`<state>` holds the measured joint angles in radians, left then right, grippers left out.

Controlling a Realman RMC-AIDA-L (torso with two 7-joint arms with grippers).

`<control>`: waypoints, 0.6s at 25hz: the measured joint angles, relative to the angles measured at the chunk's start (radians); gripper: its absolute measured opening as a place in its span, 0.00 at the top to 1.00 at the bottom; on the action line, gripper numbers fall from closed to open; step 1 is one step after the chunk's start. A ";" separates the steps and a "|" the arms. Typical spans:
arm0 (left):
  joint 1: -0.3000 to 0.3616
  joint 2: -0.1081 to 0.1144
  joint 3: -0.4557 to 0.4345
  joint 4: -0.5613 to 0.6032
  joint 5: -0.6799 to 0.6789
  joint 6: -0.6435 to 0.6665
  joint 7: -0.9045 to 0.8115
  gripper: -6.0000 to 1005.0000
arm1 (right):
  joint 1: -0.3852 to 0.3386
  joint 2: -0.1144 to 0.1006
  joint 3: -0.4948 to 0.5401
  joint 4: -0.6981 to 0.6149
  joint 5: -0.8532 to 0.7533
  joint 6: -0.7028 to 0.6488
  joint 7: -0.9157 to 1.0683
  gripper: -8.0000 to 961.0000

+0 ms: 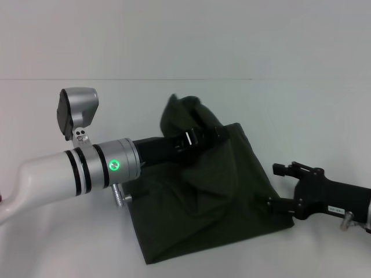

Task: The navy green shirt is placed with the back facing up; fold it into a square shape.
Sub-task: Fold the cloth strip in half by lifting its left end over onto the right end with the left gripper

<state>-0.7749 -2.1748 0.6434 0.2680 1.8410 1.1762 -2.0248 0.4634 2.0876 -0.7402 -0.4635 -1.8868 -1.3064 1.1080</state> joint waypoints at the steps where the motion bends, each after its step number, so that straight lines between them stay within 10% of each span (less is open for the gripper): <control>1: -0.001 -0.001 0.000 -0.006 -0.009 -0.001 0.012 0.77 | -0.011 0.000 0.009 0.000 0.000 -0.004 0.000 0.04; 10: -0.005 0.004 -0.006 -0.010 -0.066 0.068 0.057 0.27 | -0.077 -0.002 0.077 0.003 -0.002 -0.034 0.022 0.04; 15: 0.076 0.021 0.055 0.134 -0.056 0.233 0.059 0.21 | -0.109 -0.049 0.082 -0.001 -0.007 -0.058 0.169 0.04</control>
<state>-0.6990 -2.1536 0.6987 0.4022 1.7847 1.4091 -1.9655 0.3545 2.0384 -0.6586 -0.4645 -1.8938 -1.3641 1.2765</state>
